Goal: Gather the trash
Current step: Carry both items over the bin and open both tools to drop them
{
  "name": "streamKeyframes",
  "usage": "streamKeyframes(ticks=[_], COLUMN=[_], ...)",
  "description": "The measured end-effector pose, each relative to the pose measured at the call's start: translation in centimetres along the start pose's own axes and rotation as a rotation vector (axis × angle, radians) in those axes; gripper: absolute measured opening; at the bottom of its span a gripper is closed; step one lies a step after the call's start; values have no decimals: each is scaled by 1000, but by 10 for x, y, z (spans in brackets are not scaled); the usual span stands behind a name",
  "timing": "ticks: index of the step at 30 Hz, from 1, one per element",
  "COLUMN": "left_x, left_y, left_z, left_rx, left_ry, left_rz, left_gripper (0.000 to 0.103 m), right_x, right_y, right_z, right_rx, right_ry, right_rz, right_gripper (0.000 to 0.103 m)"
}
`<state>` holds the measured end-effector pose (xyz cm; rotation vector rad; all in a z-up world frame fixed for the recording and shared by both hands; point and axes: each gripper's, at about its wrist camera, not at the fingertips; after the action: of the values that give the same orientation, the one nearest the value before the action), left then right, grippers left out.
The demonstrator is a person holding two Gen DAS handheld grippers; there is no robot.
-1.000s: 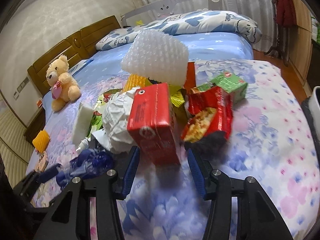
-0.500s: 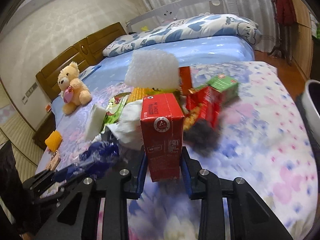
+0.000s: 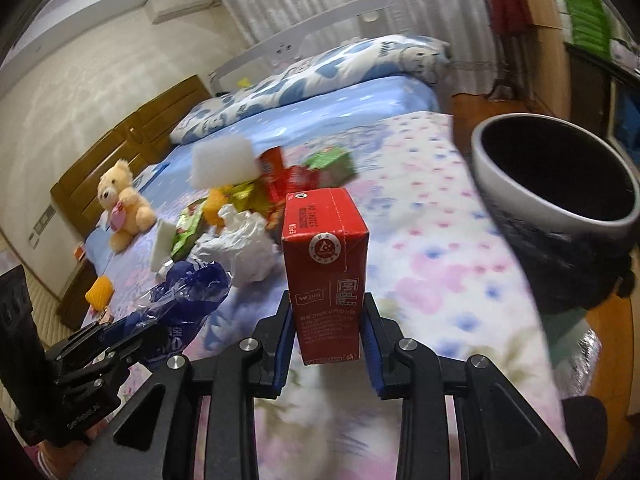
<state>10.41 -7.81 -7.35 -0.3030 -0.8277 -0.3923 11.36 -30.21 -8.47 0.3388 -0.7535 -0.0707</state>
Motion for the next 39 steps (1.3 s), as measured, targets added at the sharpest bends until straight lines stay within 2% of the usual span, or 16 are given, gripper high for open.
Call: streamKeyframes(ticks=[11,20,39], left_x=[26,61,126], left_y=[-46,-89,-140], left_z=[-19,-45,-107], left_rx=[-72,-107,-140], left_ry=[-4,-26,-16], left_rz=[-68,-149,-194], left_gripper=[30,30,31], right_x=[5,20,68], right_y=[-51,-90,-155], right_z=[40,64,62], right_rx=[-62,-115,-171], right_ry=[-68,-118,-132], right_rz=[-58,-89,-135], right_gripper=[31,31,31])
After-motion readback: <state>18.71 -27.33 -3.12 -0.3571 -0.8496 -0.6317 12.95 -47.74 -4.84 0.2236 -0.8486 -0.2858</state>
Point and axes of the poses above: each gripper's, at about its wrist camera, not at the fingertips, and z roughly against the way its jaws point, y to its left, x to its top, and after that the axes turned 1 degree about -x, right-handed
